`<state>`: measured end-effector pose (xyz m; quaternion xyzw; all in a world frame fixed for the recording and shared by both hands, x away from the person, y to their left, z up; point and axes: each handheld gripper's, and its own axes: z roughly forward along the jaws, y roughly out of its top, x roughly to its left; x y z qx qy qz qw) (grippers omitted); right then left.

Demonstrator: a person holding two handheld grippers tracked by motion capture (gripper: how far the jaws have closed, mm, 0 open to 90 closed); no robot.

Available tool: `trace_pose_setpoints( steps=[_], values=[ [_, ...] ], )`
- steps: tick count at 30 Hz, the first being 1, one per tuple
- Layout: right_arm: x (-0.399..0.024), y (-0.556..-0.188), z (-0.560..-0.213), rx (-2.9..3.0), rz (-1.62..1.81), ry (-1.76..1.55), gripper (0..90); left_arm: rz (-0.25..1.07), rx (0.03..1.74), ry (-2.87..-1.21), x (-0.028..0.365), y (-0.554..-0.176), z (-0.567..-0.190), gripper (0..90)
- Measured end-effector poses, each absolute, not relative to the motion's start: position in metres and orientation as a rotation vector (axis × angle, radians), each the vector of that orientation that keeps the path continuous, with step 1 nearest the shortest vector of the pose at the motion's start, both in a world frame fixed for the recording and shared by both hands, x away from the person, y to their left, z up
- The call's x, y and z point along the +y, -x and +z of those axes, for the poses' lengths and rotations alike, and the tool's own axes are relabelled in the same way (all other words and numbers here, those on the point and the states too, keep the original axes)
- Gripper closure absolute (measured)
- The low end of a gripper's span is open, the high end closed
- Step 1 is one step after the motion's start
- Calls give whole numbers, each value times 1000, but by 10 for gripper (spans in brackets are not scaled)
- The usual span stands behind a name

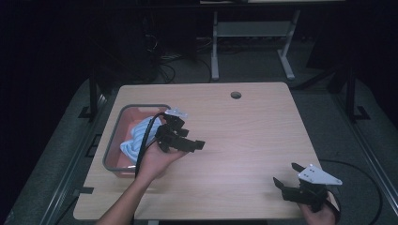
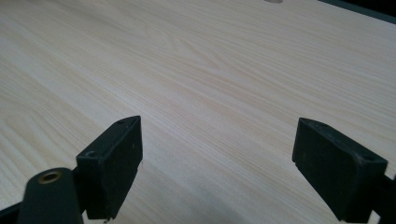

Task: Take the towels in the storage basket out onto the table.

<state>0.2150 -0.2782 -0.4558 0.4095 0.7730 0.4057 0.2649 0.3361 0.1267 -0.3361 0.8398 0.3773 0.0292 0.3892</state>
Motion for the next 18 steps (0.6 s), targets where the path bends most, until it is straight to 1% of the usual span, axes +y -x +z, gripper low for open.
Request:
trace_pose_setpoints(
  steps=[8,18],
  values=[
    [-278,-216,-457,2091,1093,-1102,156,108,990,-2124,145,-337,-328,183],
    [-278,-216,-457,2093,1086,-1101,156,146,1093,-2080,186,-346,-326,198]
  ],
)
